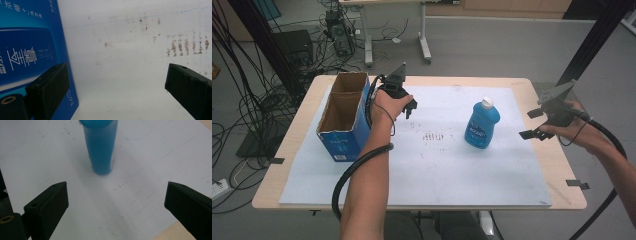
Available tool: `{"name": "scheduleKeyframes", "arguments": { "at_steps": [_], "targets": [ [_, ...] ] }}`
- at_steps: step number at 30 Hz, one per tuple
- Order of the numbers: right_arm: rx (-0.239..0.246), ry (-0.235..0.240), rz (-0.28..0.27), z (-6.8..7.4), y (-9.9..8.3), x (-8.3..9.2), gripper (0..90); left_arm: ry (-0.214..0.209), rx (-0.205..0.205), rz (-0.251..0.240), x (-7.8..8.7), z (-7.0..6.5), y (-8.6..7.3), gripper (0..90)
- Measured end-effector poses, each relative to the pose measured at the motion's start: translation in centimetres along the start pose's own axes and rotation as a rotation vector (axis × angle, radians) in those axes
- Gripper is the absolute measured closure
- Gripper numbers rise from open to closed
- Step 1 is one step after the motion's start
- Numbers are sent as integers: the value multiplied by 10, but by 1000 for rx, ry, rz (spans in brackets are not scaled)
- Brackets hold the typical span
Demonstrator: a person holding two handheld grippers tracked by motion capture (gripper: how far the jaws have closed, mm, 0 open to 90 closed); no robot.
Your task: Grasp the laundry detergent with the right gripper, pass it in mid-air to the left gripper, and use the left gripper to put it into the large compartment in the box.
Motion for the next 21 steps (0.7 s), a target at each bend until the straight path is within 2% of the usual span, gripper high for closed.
{"name": "scheduleKeyframes", "arguments": {
  "at_steps": [3, 6, 8, 13, 17, 18, 19, 21],
  "targets": [
    [1, -6, -21, 2, -5, -14, 50, -2, 0, 1, -1, -1, 0, 62],
    [-8, -10, -64, 4, -8, -27, 46, -2, -7, 5, -3, -2, -1, 62],
    [-6, -12, -74, 5, -9, -31, 46, -1, -8, 5, -3, -2, -1, 62],
    [-3, -42, -132, 8, -11, -52, 42, 2, -11, 2, -4, -3, 0, 62],
    [-17, -37, -164, 10, -12, -64, 40, 4, -12, 6, -6, -4, 0, 62],
    [-21, -37, -182, 11, -12, -74, 39, 4, -13, 8, -7, -4, 0, 62],
    [-21, -37, -182, 11, -12, -74, 39, 4, -13, 9, -7, -4, 0, 62],
    [-22, -39, -212, 12, -10, -84, 37, 3, -15, 10, -8, -4, 1, 62]
  ]
}}
Point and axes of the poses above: each handheld gripper's, and its own axes: x roughly backward along the jaws, y roughly out of its top, z roughly to its left, the point moved 1 cm from there along -x, roughly forward along the jaws, and after that the axes turned 4 degrees about y, right-handed, at the moved point
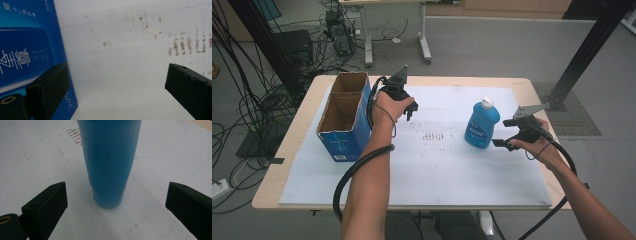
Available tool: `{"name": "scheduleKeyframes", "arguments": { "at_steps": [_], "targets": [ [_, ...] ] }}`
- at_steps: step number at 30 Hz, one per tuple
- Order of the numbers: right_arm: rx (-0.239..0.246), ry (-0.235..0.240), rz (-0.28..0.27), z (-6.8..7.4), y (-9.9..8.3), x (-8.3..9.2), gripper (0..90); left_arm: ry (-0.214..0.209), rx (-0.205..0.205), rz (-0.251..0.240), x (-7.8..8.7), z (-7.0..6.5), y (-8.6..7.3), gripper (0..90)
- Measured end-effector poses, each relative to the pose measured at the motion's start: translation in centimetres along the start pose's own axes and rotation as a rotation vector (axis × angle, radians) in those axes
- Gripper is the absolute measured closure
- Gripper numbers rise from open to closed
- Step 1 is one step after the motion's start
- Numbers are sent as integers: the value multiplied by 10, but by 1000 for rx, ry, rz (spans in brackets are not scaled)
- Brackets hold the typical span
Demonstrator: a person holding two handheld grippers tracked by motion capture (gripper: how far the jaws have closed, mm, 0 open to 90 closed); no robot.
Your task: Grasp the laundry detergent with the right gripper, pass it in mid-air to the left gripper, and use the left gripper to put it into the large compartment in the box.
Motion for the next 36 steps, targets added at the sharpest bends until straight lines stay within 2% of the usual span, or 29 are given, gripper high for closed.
{"name": "scheduleKeyframes", "arguments": {
  "at_steps": [5, 8, 9, 13, 18, 20, 24, 36],
  "targets": [
    [3, -15, -59, 4, 0, -16, 35, 2, -1, 0, -1, 0, 1, 62],
    [1, -26, -77, 5, 0, -20, 33, 2, 1, 0, -2, 1, 1, 61],
    [-5, -29, -102, 6, 1, -25, 31, 3, 0, 2, -2, 1, 1, 61],
    [-8, -41, -128, 7, 2, -32, 30, 2, 0, 1, -3, 1, 1, 61],
    [-4, -60, -131, 8, 3, -37, 25, 2, -3, 1, -2, 1, 1, 62],
    [-7, -65, -152, 8, 4, -38, 23, 1, -3, -1, -2, 0, 1, 62],
    [-13, -67, -175, 9, 4, -41, 21, -1, -5, -5, -1, -1, 1, 62],
    [2, -60, -189, 11, 5, -47, 20, 3, -4, -8, 2, -1, 0, 61]
  ]
}}
Point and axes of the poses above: each handheld gripper's, and its own axes: x roughly backward along the jaws, y roughly out of its top, z roughly to its left, the point moved 1 cm from there along -x, roughly forward along the jaws, and after that the axes turned 4 degrees about y, right-handed, at the moved point
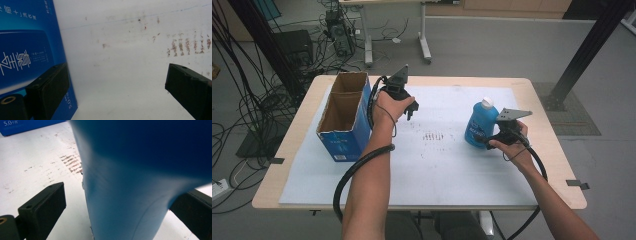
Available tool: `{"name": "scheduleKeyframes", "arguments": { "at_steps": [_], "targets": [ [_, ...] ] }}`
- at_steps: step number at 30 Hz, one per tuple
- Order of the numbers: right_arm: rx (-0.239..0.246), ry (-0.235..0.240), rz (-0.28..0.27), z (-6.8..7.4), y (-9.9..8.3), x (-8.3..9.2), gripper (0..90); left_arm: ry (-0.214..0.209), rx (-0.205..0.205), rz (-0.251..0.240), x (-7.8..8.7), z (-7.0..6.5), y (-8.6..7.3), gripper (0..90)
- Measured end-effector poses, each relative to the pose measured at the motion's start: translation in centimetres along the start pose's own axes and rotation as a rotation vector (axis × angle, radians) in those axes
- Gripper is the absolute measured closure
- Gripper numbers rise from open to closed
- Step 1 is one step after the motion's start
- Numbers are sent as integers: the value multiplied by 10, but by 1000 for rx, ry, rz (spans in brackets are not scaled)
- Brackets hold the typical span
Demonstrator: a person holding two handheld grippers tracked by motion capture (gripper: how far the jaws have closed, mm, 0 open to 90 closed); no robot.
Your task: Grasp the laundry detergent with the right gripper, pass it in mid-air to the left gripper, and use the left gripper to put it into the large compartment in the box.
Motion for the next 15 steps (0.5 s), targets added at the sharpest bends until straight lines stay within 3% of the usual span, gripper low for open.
{"name": "scheduleKeyframes", "arguments": {
  "at_steps": [15],
  "targets": [
    [12, 5, -13, 1, 0, -1, 18, -2, -4, -3, 2, -3, 1, 61]
  ]
}}
Point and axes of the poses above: each handheld gripper's, and its own axes: x roughly backward along the jaws, y roughly out of its top, z roughly to its left, the point moved 1 cm from there along -x, roughly forward along the jaws, and after that the axes turned 4 degrees about y, right-handed, at the moved point
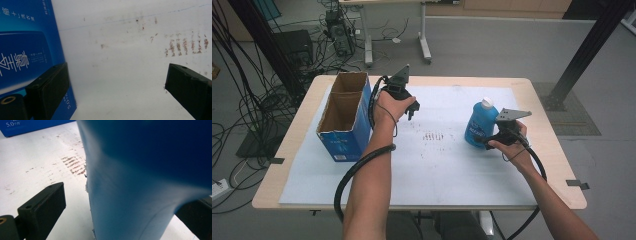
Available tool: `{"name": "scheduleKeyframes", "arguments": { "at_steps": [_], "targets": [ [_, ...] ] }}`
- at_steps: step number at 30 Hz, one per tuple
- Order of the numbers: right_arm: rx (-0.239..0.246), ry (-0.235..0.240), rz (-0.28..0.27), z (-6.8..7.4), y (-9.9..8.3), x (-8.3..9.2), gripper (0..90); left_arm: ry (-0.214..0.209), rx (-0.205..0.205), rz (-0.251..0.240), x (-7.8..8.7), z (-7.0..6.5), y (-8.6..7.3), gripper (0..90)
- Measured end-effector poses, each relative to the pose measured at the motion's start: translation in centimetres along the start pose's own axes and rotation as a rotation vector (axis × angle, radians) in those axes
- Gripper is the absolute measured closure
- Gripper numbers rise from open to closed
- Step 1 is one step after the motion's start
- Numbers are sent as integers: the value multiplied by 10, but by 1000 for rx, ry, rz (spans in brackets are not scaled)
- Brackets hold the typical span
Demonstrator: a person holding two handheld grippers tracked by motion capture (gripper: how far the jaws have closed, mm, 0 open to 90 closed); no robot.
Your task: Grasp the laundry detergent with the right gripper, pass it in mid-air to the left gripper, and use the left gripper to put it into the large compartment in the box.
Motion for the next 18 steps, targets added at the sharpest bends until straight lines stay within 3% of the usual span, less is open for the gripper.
{"name": "scheduleKeyframes", "arguments": {
  "at_steps": [18],
  "targets": [
    [8, -1, -19, 0, 1, -1, 16, 2, -2, -7, 2, -1, -1, 61]
  ]
}}
Point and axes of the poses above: each handheld gripper's, and its own axes: x roughly backward along the jaws, y roughly out of its top, z roughly to its left, the point moved 1 cm from there along -x, roughly forward along the jaws, and after that the axes turned 4 degrees about y, right-handed, at the moved point
